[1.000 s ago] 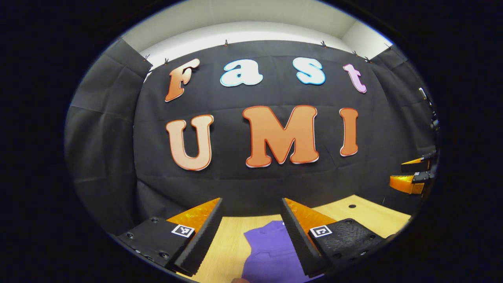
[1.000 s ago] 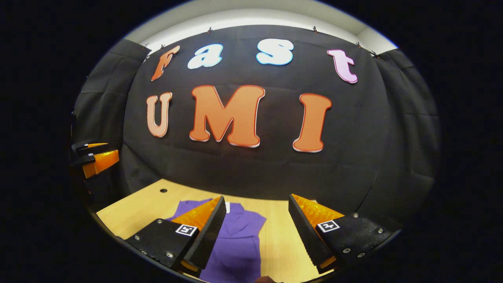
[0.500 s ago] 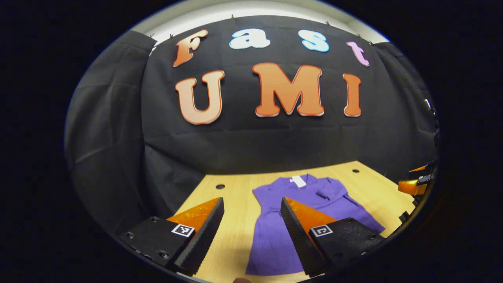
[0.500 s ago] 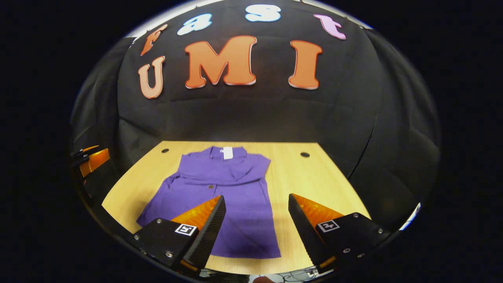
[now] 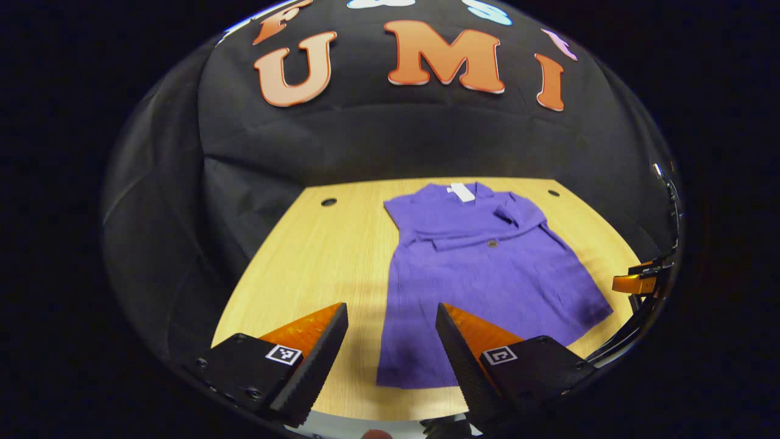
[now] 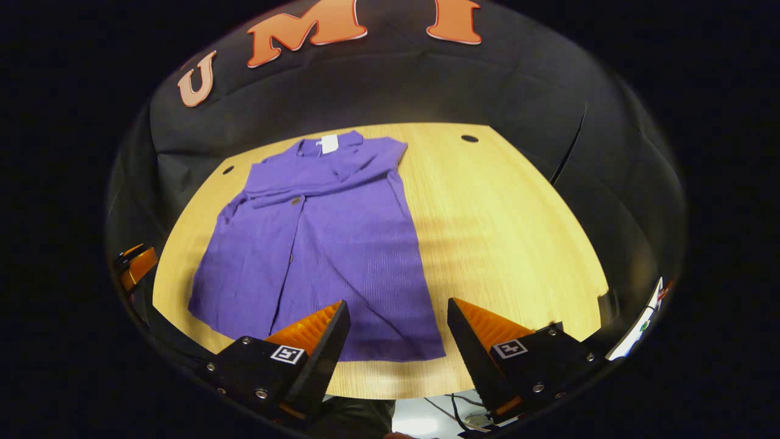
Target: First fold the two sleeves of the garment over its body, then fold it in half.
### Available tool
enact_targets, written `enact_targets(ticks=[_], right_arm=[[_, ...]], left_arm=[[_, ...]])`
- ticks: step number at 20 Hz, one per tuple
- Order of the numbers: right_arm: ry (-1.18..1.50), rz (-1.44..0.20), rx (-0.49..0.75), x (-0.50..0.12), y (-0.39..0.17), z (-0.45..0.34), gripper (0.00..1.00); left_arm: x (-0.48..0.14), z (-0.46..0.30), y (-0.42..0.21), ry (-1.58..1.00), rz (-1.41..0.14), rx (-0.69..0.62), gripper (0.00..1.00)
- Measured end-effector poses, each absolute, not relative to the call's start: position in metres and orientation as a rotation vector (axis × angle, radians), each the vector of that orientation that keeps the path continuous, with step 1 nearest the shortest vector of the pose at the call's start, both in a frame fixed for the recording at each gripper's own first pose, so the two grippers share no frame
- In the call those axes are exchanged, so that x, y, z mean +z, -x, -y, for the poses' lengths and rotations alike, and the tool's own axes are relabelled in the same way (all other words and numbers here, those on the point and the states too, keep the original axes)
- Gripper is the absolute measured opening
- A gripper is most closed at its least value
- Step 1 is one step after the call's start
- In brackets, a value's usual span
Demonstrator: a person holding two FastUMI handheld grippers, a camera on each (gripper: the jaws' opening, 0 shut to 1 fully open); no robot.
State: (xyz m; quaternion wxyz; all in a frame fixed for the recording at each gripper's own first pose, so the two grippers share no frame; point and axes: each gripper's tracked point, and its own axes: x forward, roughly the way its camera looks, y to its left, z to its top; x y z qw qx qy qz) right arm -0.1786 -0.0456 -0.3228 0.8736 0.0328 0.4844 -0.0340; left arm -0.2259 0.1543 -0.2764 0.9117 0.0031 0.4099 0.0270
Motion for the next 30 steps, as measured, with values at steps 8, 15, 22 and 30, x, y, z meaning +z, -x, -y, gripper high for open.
enact_targets(ticks=[8,15,22,30], right_arm=[[-0.046,-1.187,-0.086,-0.366,0.192,0.055,0.97],[-0.078,-1.32,-0.079,-0.39,0.203,0.052,0.97],[-0.044,-1.431,-0.053,-0.393,0.208,0.049,0.94],[-0.194,-1.465,-0.046,-0.392,0.201,0.036,0.11]], left_arm=[[-0.354,-0.151,0.247,0.052,-1.111,0.057,0.93],[-0.397,-0.142,0.267,0.16,-1.32,0.065,0.94],[-0.408,-0.137,0.278,0.111,-1.518,0.054,0.95],[-0.411,-0.126,0.271,0.184,-1.612,-0.001,0.24]])
